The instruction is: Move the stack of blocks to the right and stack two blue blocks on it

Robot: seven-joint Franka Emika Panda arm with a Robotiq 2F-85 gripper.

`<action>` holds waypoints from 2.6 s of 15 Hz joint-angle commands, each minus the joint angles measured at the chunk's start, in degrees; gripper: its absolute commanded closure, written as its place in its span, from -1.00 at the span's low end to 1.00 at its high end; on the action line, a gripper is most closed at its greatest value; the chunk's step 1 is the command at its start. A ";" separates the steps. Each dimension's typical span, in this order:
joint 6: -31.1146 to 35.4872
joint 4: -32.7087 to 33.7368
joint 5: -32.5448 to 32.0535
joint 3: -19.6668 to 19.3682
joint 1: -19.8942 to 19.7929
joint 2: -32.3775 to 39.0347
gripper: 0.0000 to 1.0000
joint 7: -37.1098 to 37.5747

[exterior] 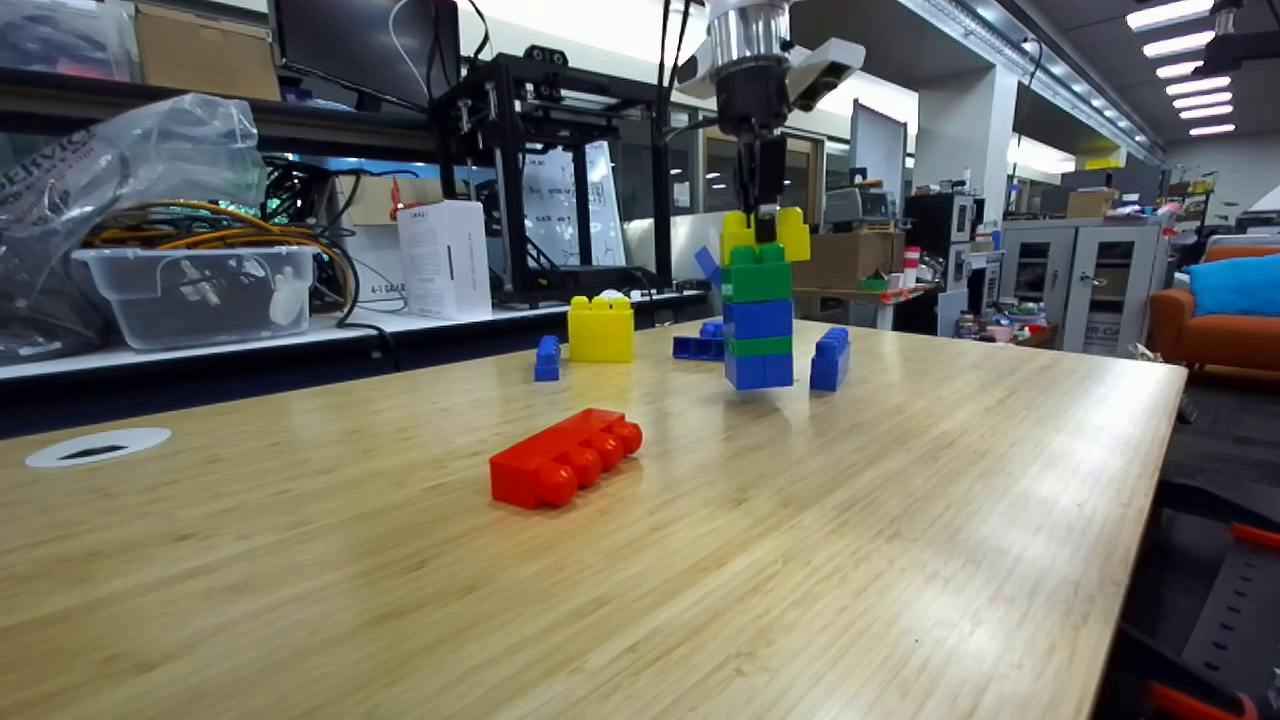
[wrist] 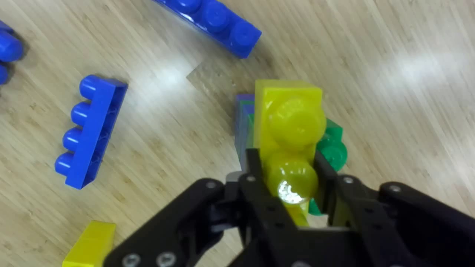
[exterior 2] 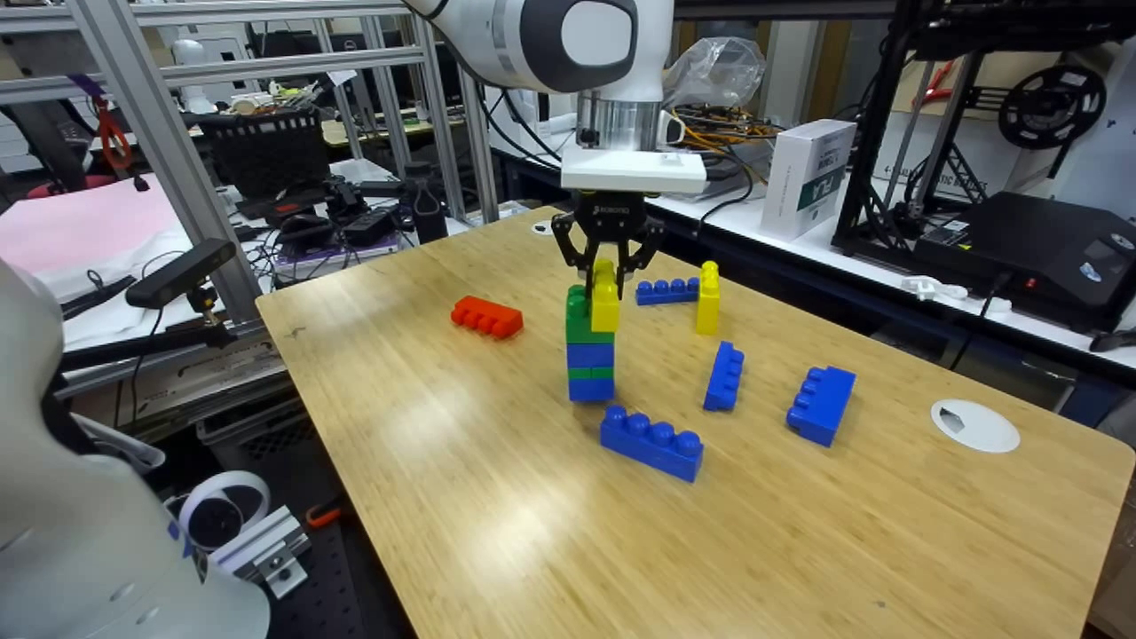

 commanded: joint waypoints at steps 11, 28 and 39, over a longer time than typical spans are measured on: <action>8.68 -16.74 4.39 -2.28 1.08 -11.24 0.80 -4.62; 11.30 -20.00 1.88 -2.81 2.40 -12.16 0.80 -4.61; 10.90 -20.60 1.15 -2.59 2.94 -13.16 -0.63 -5.20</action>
